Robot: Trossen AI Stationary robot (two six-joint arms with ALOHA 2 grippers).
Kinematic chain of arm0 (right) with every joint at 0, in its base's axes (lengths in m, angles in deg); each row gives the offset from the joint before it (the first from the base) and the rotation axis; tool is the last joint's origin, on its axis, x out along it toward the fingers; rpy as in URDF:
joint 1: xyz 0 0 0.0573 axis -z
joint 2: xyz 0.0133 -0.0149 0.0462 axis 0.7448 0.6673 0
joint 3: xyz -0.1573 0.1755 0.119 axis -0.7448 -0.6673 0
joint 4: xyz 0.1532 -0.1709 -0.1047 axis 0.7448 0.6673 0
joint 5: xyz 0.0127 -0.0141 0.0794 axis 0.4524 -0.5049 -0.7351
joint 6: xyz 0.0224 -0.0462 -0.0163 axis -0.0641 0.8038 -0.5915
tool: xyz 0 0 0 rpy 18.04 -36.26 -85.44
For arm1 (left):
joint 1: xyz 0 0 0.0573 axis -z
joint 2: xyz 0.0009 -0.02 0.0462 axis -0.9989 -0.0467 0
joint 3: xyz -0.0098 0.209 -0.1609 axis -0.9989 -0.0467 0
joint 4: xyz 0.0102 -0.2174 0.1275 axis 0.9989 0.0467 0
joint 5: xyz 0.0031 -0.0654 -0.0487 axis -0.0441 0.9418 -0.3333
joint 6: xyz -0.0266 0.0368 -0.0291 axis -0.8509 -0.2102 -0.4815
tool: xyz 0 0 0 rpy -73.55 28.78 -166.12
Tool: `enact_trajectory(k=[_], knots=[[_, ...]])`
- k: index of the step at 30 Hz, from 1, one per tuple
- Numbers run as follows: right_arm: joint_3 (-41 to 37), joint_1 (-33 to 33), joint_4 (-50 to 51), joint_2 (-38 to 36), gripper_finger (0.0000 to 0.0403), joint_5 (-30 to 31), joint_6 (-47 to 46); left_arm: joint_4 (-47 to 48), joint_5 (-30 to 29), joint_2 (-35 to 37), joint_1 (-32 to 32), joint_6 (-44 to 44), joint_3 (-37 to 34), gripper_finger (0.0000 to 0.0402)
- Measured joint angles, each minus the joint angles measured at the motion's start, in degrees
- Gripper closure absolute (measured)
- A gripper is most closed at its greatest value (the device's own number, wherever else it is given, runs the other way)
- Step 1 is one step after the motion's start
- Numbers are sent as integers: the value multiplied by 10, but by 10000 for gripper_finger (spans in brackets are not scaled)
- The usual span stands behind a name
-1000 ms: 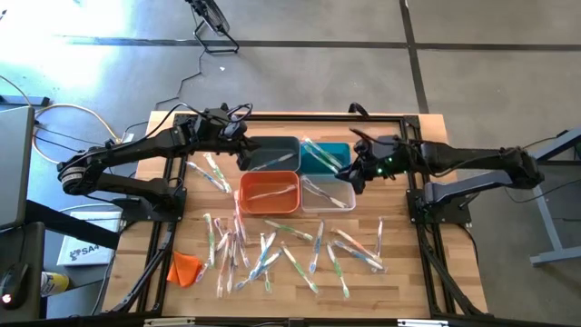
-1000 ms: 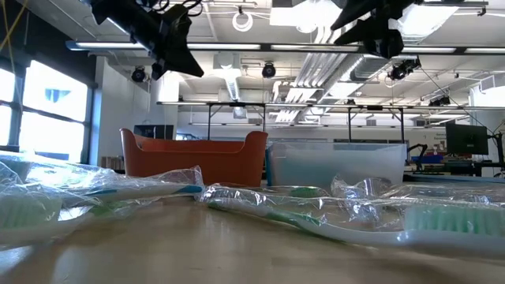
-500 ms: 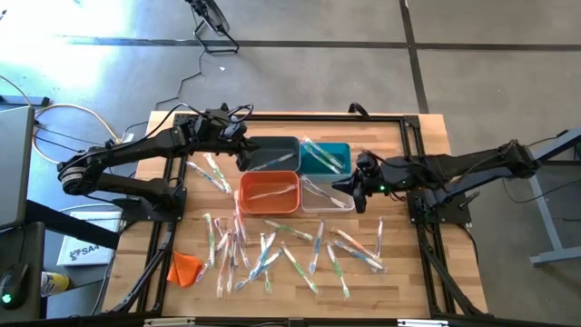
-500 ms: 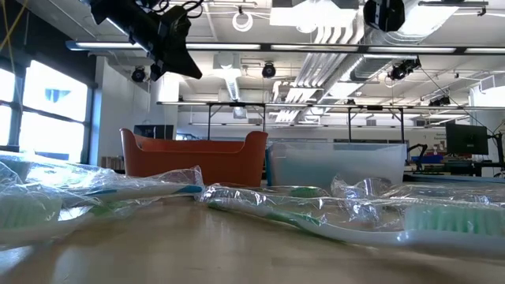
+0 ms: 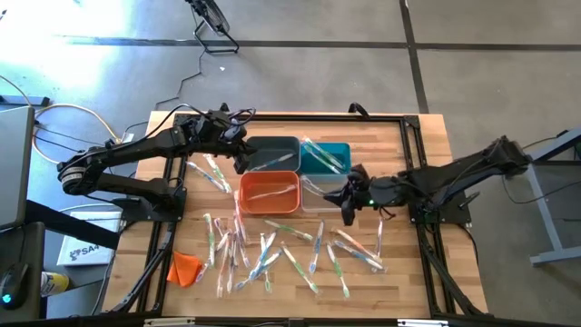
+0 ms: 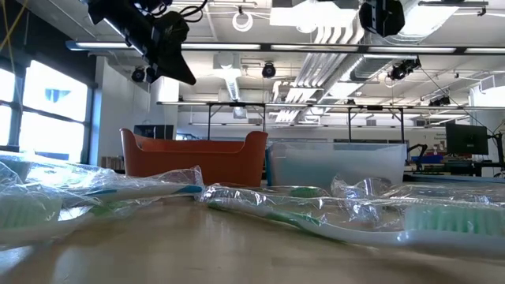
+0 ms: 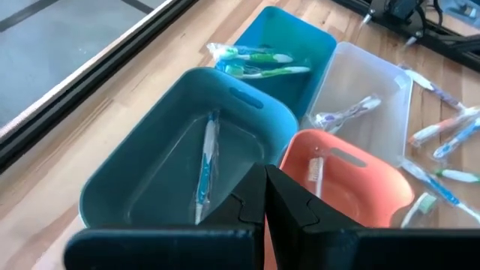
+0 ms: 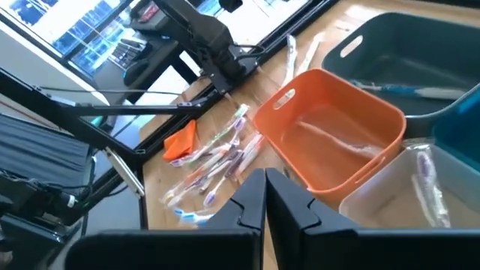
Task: Pick & Place Toothbrushes
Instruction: Put the orange toothbrush into the orange bin
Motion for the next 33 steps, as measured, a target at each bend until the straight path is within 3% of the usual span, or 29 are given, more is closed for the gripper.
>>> enact_trajectory(k=[11, 20, 33], knots=[[0, -10, 61, 47, 400, -64, -4, 4, 0, 0, 0, 2, 0, 401], [0, -27, 152, 54, 400, -169, -7, 4, 0, 0, 0, 2, 0, 401], [0, -45, 319, 54, 397, -178, -89, 3, -1, 0, 0, 2, 0, 401]])
